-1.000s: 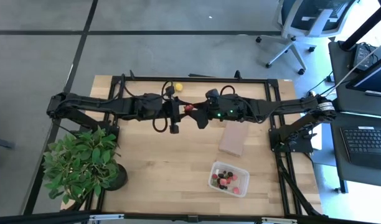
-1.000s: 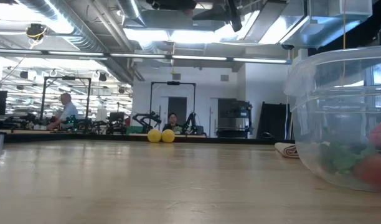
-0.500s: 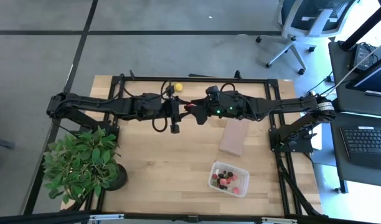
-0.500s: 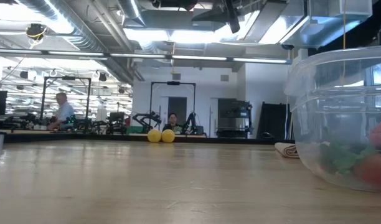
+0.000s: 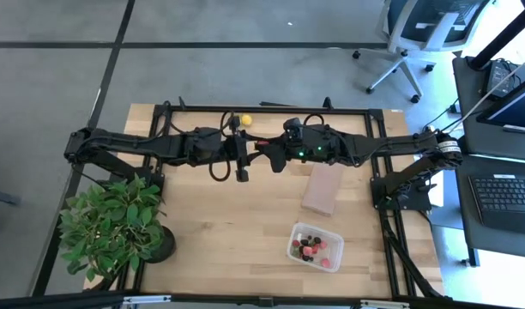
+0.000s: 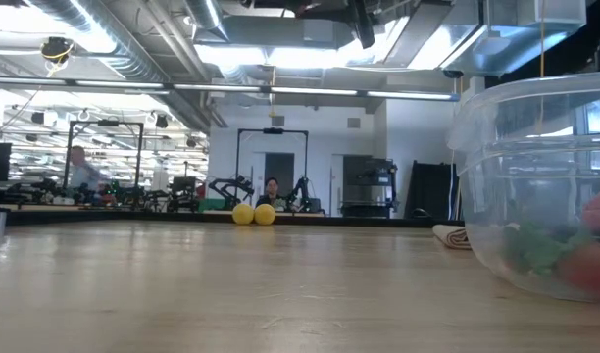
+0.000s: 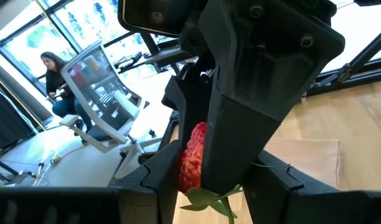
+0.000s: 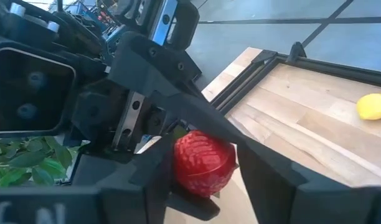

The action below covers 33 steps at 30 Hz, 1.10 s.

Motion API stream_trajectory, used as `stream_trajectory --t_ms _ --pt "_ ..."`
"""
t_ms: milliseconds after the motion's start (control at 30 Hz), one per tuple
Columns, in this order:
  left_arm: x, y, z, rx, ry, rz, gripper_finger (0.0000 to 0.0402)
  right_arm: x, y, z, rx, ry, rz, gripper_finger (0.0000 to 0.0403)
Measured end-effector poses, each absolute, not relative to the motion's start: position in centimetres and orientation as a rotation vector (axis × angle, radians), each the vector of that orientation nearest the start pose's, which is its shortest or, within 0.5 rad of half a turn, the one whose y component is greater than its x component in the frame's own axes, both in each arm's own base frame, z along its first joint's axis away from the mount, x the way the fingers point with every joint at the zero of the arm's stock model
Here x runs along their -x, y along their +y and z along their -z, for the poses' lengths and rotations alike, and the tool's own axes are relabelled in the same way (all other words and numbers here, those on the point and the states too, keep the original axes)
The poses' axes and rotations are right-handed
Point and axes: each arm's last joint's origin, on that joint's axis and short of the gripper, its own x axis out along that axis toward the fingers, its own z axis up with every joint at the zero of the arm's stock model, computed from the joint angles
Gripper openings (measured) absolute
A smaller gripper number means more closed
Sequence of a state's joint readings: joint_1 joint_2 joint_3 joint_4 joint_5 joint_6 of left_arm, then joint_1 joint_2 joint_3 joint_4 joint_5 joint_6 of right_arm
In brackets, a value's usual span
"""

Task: Pick and placing Produce into tupperware
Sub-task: Put the strawberry into the transparent container

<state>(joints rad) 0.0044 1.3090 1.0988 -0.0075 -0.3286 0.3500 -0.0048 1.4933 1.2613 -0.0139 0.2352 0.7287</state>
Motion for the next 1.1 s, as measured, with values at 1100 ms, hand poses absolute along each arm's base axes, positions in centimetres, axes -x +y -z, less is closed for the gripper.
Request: stream_trajectory --t_ms 1100 --pt "-28.7 2.6 -32.1 0.001 0.492 -0.197 0.0250 -33.5 0.6 -31.8 -0.635 0.545 0.104 0.0134"
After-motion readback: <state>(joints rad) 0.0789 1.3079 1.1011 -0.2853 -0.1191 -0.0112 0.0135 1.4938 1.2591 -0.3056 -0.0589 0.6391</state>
